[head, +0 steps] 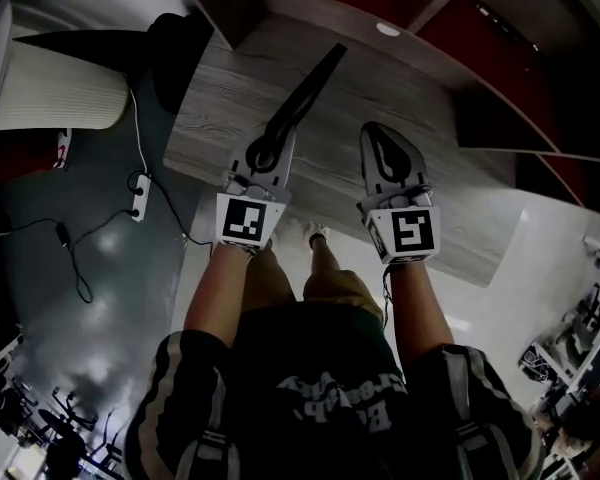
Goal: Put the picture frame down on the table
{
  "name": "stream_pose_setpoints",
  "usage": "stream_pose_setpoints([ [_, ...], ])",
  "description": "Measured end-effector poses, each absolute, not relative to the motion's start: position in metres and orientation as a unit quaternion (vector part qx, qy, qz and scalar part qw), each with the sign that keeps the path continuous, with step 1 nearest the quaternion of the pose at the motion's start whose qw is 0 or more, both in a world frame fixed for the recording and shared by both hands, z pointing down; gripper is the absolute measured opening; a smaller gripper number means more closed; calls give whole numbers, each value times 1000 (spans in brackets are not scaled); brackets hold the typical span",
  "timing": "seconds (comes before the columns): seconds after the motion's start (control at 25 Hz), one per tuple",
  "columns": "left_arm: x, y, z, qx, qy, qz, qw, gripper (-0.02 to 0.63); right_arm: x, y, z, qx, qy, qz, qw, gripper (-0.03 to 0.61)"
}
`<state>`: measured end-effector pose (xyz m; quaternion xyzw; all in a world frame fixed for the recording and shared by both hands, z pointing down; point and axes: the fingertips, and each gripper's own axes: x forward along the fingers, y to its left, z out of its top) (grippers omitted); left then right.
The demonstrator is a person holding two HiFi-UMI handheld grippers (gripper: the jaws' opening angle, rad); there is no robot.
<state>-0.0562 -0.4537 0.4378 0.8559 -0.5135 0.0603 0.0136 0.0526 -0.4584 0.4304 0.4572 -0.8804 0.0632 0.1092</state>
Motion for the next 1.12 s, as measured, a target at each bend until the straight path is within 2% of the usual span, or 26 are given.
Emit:
stream_pose_setpoints([
  [0.44,-64,-503,507,867,-495,19,56,26,36,-484,484,461,-878,38,118,41],
  [0.72,-54,-519,539,872,-487,34,24,26,34,-478,519,454,-880,54,130,41],
  [1.12,-53,-519,569,869,-490,48,36,28,41,-484,545,452,-879,67,139,41],
])
